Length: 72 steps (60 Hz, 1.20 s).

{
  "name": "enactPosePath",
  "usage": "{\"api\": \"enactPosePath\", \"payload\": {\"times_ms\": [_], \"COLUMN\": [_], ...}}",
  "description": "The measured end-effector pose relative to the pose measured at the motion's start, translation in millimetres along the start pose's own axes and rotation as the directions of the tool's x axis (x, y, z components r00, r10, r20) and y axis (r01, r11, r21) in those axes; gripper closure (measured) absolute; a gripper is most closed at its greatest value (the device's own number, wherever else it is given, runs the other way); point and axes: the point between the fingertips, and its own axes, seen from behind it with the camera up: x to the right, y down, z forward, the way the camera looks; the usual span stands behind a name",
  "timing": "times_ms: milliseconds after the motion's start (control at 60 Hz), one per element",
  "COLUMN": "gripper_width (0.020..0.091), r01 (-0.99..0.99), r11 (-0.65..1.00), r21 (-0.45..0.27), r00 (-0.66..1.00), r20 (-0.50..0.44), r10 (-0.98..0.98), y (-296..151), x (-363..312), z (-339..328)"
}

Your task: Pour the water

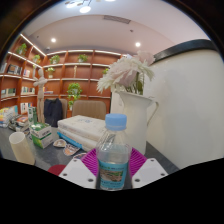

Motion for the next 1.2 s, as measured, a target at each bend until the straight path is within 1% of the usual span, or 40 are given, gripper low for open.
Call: {"api": "enactPosePath", "payload": {"times_ms": [17, 67, 83, 100, 200, 300, 383, 433, 450, 467, 550, 567, 600, 700, 800, 950, 1033, 1133, 1200], "gripper_width": [0.077, 0.0765, 0.08, 0.08, 0.0801, 0.0802, 0.0802, 0.0801, 0.0801, 0.0799, 0.0803, 0.0802, 0.0803, 0.0802, 0.0802, 0.0804, 0.0804, 0.0802, 0.0799], "r01": [0.008, 0.028, 0.036, 0.036, 0.072, 0.14, 0.281, 0.388, 0.429, 0.466, 0.656, 0.687, 0.744, 0.884, 0.967, 0.984, 0.956, 0.897, 0.867], "r11": [1.0, 1.0, 0.999, 0.999, 0.997, 0.99, 0.959, 0.92, 0.901, 0.881, 0.743, 0.713, 0.651, 0.441, 0.21, -0.112, -0.271, -0.432, -0.493], "r21": [0.001, 0.008, 0.008, 0.012, 0.011, 0.004, 0.026, 0.058, 0.066, 0.08, 0.133, 0.142, 0.151, 0.156, 0.142, 0.14, 0.114, 0.09, 0.077], "r00": [1.0, 1.0, 0.999, 0.999, 0.997, 0.99, 0.957, 0.916, 0.897, 0.878, 0.743, 0.711, 0.652, 0.442, 0.215, -0.096, -0.251, -0.403, -0.459], "r20": [0.002, 0.002, 0.002, -0.002, 0.003, 0.037, 0.071, 0.086, 0.091, 0.085, 0.065, 0.068, 0.05, 0.029, -0.021, -0.115, -0.167, -0.236, -0.264], "r10": [-0.008, -0.028, -0.036, -0.036, -0.072, -0.14, -0.283, -0.392, -0.433, -0.472, -0.667, -0.699, -0.756, -0.896, -0.976, -0.989, -0.953, -0.884, -0.848], "y": [0, -2, -9, -2, -4, -5, -17, -26, -35, -28, -37, -46, -48, -47, -51, -62, -70, -80, -84], "x": [-1, 1, 2, -3, -6, -17, -33, -47, -52, -68, -101, -100, -116, -139, -156, -175, -179, -190, -195], "z": [0, -1, 3, -2, -3, -7, -16, -22, -33, -22, -21, -29, -30, -22, -27, -23, -25, -24, -24]}}
